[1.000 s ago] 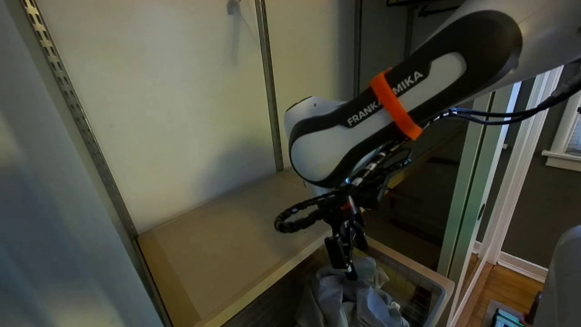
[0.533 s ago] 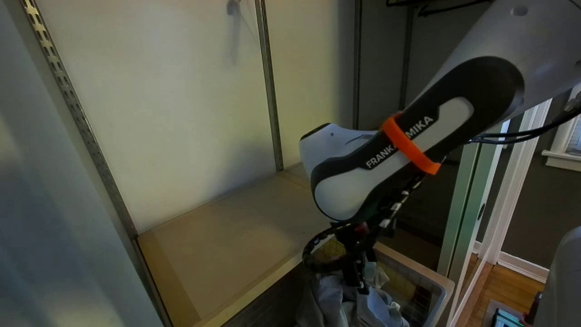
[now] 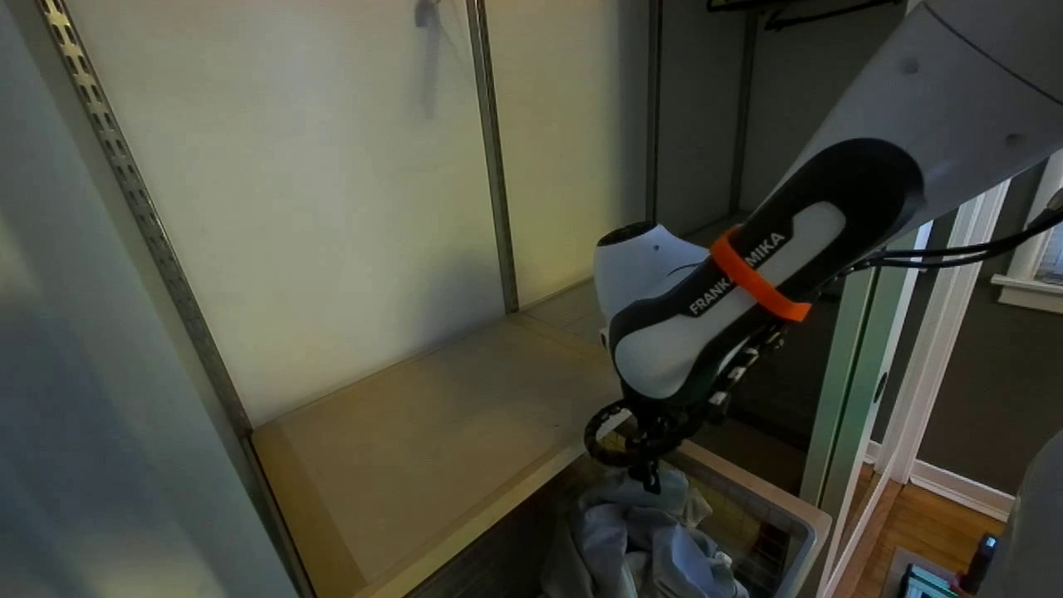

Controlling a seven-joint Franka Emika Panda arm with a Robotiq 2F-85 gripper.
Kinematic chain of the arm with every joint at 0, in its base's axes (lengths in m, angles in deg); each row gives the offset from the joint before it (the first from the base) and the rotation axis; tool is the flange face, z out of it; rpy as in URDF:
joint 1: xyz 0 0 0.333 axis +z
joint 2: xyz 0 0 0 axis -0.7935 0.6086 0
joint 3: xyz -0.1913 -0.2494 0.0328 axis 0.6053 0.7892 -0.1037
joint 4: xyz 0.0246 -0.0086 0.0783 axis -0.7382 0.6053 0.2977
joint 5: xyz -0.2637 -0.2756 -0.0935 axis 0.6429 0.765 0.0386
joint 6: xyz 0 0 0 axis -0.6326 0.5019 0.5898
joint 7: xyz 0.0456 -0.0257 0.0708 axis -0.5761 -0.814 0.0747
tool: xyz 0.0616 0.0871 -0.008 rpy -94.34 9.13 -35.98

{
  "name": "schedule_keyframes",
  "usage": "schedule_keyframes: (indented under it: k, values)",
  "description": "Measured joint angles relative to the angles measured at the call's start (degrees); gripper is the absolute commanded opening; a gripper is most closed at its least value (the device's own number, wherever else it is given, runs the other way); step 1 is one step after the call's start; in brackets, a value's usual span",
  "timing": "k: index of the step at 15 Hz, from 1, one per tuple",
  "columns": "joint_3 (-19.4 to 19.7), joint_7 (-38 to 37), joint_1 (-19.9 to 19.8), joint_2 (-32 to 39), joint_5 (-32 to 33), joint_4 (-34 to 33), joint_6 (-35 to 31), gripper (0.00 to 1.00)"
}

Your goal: Take the bed sheet out of the drawer

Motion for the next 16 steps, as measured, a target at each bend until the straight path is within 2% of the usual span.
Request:
schedule_keyframes:
  k: [7,11,13,14,16]
  values:
    - [0.49,-6.7,-2.47,9.99,0.77,0.02,-13.55,1.0]
    - [0.58,-10.61,-4.26,16.21,11.4,0.0,-17.31,1.0]
    - [1.09,-13.37,-4.77,18.55,18.86,-0.08,-18.48,1.0]
    - [1.49,-15.62,-4.87,19.19,23.39,-0.15,-18.49,0.77]
    - [2.36,-20.77,-4.88,19.43,32.55,-0.33,-18.46,0.68]
